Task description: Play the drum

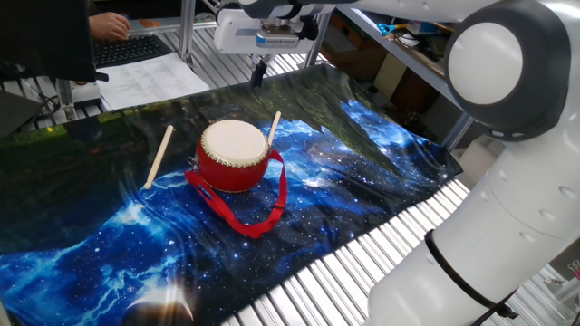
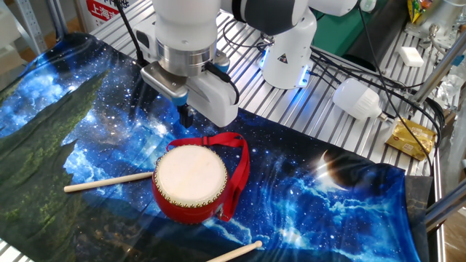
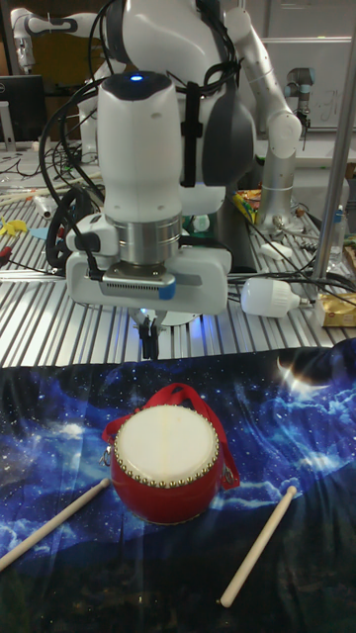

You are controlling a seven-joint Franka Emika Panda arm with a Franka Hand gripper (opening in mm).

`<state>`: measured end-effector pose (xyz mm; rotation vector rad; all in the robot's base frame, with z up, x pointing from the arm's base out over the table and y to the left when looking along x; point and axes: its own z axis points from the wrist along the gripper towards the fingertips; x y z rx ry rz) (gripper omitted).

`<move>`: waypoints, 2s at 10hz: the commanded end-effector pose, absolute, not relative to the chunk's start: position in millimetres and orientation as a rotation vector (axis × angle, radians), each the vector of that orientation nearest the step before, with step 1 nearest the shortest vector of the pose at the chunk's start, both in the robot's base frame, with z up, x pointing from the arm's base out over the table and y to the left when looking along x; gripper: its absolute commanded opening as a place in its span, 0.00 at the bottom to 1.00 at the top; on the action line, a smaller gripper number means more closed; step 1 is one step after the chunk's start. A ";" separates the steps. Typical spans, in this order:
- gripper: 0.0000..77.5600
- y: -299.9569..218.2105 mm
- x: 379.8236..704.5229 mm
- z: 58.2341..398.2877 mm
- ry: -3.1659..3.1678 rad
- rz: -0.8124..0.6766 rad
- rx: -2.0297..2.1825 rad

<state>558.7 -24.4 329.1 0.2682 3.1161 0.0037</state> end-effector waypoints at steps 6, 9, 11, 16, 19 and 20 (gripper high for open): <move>0.00 -24.6 558.8 330.9 3.108 0.034 0.328; 0.00 -24.6 558.8 330.9 3.067 0.065 0.567; 0.00 -24.6 558.8 330.9 3.060 0.098 0.691; 0.00 -24.6 558.8 330.9 3.066 0.156 0.738; 0.00 -25.3 558.7 329.9 3.060 0.131 0.776; 0.00 -26.8 558.9 327.9 3.056 0.114 0.777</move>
